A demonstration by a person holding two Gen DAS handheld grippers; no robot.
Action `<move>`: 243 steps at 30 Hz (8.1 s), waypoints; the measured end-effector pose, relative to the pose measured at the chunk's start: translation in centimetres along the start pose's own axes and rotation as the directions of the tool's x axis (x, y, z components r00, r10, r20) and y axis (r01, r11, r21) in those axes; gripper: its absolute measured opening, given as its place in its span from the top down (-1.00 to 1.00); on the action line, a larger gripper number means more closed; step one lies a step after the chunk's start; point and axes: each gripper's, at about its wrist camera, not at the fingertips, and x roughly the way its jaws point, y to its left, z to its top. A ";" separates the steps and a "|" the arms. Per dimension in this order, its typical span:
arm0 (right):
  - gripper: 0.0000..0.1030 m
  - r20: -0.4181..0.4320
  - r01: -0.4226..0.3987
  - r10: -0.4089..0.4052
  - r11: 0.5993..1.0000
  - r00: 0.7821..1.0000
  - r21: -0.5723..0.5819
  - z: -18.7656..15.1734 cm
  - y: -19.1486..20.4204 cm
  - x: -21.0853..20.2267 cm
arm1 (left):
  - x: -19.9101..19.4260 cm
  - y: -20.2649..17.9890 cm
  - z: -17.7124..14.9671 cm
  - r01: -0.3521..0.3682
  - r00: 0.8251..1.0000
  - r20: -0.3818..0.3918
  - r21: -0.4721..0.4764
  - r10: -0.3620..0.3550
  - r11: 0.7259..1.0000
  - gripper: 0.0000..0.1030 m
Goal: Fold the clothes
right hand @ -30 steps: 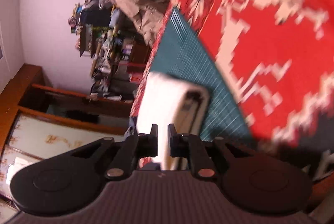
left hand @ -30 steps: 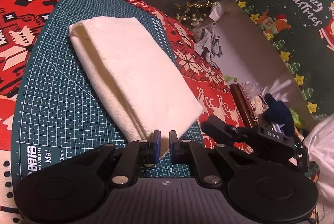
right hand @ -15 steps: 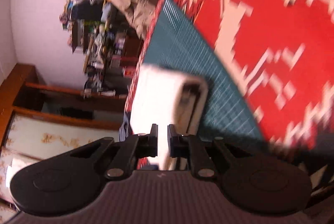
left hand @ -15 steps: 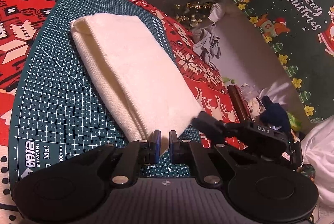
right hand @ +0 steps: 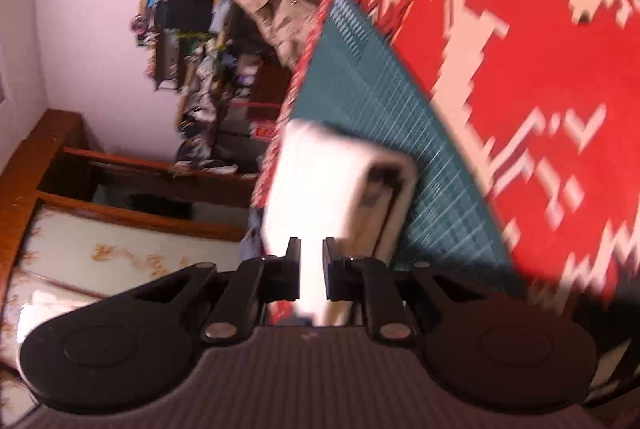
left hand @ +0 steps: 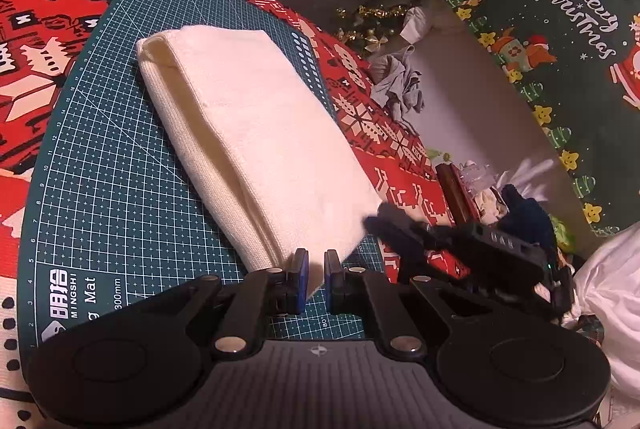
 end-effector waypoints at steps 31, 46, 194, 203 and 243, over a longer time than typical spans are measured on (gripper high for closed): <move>0.58 0.053 0.196 -0.474 0.257 0.879 -0.946 -2.1 9.3 3.2 | 2.7 -5.7 -3.2 -0.405 0.909 0.048 0.322 0.413 0.856 0.46; 0.83 -0.091 0.022 -0.449 0.240 0.889 -0.971 -7.4 11.4 4.6 | -2.1 -0.7 -1.1 -0.526 0.851 0.087 0.151 0.518 0.837 0.64; -0.98 -0.078 -0.164 -0.547 -0.109 0.833 -0.981 -5.9 17.2 9.7 | 3.0 -3.3 2.6 -0.142 0.920 0.169 0.985 0.355 -0.099 0.44; -0.98 -0.062 -0.222 -0.565 -0.220 0.823 -0.950 -7.5 17.0 11.8 | 3.1 -2.6 2.1 -0.111 0.919 0.178 0.973 0.351 -0.202 0.37; 1.00 -0.117 -0.306 -0.536 -0.280 0.836 -0.910 -11.3 16.7 21.5 | 2.5 -1.3 1.4 -0.094 0.915 0.186 0.962 0.357 -0.258 0.68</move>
